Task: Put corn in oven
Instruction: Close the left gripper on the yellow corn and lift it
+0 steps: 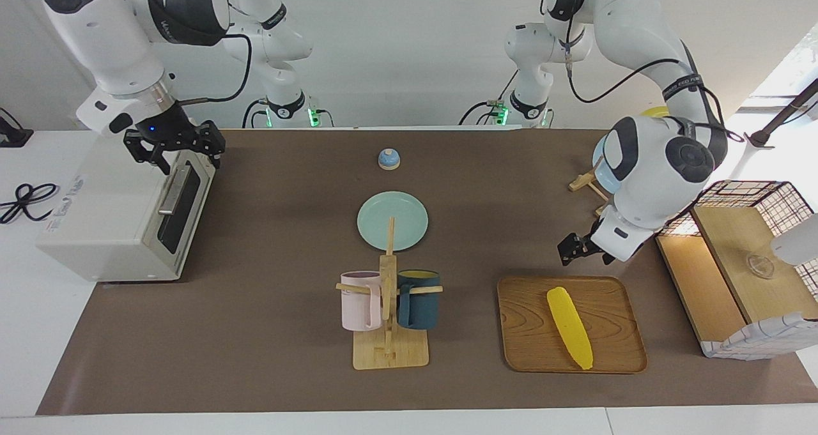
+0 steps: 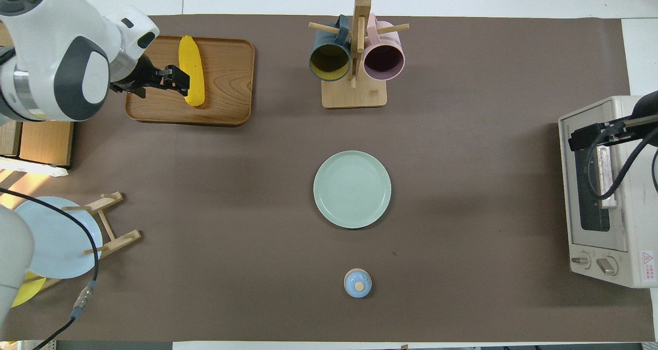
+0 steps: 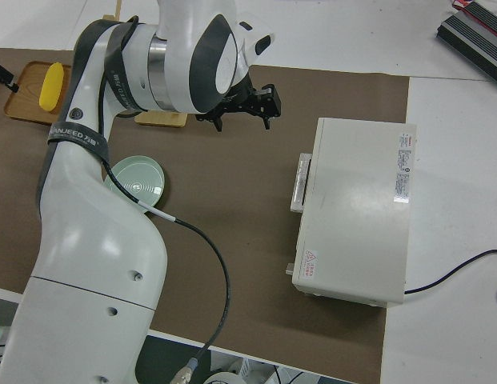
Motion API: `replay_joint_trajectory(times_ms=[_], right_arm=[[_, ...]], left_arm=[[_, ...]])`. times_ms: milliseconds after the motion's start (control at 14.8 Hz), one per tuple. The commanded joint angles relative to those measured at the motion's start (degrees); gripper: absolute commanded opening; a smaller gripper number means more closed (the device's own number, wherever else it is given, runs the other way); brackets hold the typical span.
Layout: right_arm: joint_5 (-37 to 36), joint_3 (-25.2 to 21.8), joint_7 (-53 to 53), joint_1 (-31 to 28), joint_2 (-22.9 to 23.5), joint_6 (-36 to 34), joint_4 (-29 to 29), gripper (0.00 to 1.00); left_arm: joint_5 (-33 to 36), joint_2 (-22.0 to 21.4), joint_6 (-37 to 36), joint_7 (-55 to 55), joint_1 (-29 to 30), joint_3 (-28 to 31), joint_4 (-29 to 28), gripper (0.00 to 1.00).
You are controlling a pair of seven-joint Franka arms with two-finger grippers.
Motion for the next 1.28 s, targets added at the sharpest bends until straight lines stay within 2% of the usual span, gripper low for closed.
replay_joint_trajectory(times_ms=[0,471,673,943,1077,1145,1212], right_arm=[[0.47,0.15,-1.14,-1.16,-4.67,3.02,-7.66,0.00],[0.39,0.06,-1.22,-4.68,-4.85,9.79,-12.86,0.00],[-1.71,0.06,-1.14,-5.82,-3.89,11.28,-13.65,0.00],[-1.81,0.06,-1.49,-8.46,-3.00,12.70,-14.70,0.00],[-1.81,0.07,-1.49,-9.08,-2.74,12.79,-14.79,0.00],[-1.81,0.06,-1.57,-9.17,-2.57,13.39,-15.05,0.00],[-1.81,0.06,-1.66,-9.43,-2.56,14.01,-15.84,0.00]], left_arm=[[-0.05,9.49,1.56,0.64,-1.54,0.45,10.36,1.00],[1.18,12.23,7.81,3.72,-0.93,0.37,10.11,1.00],[1.18,13.64,12.12,3.80,-1.20,0.37,8.09,1.00],[1.26,14.26,11.69,3.89,-1.28,0.45,8.44,1.00],[3.62,14.26,11.51,4.33,-1.28,0.37,8.44,1.00],[3.81,14.17,11.51,4.24,-1.11,0.37,8.44,0.97],[3.73,14.26,11.34,4.24,-1.20,0.37,8.44,0.85]])
